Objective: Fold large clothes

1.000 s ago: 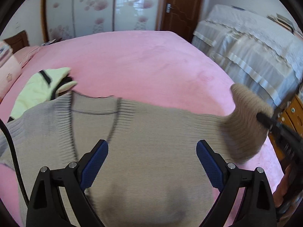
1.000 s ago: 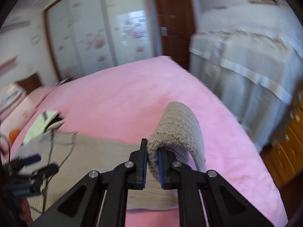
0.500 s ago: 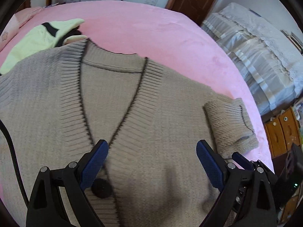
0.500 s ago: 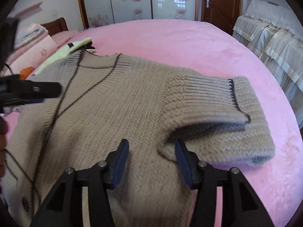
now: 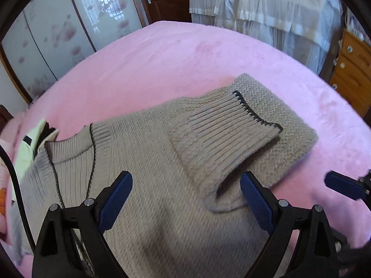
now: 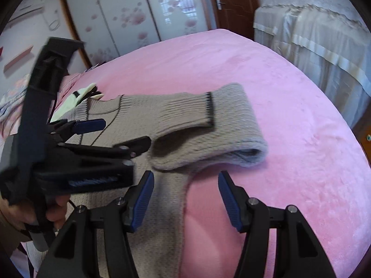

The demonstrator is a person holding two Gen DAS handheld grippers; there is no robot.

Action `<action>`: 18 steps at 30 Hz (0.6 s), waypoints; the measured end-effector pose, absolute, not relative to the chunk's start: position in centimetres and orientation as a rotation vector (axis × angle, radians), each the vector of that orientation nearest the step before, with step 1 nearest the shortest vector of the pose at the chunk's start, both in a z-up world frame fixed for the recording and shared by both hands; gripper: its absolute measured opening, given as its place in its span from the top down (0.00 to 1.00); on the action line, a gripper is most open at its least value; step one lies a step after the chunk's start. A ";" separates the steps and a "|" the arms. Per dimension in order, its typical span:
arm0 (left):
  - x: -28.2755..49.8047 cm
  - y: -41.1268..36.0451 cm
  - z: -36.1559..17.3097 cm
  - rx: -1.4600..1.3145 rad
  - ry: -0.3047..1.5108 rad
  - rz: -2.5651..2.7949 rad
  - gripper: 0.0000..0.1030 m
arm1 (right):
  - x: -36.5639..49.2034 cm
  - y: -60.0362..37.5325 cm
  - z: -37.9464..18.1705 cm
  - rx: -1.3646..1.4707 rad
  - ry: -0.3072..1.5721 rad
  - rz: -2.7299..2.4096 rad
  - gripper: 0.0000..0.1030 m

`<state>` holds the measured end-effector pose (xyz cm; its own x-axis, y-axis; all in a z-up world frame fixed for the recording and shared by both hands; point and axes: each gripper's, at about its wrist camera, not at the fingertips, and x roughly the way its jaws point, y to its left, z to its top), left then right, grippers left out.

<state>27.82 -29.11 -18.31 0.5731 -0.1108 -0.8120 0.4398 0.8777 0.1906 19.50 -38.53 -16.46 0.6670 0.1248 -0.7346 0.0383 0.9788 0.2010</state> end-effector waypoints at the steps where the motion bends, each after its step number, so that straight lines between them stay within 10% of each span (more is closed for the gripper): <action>1: 28.2 -29.9 -18.7 0.412 0.919 -0.323 0.09 | 19.5 -38.9 -16.8 0.209 0.845 0.034 0.44; 5: 30.1 -31.4 -20.0 0.454 0.950 -0.232 0.19 | 19.4 -40.9 -18.4 0.243 0.877 -0.007 0.44; 7: 31.1 -31.1 -20.5 0.418 0.997 -0.242 0.72 | 19.6 -41.4 -19.1 0.256 0.890 -0.020 0.44; 9: 32.2 -30.1 -20.7 0.337 1.062 -0.252 0.90 | 19.9 -41.7 -19.7 0.281 0.906 -0.012 0.44; 18: 33.2 -23.7 -13.6 0.130 0.942 -0.297 0.95 | 22.7 -40.7 -20.7 0.377 0.925 0.058 0.44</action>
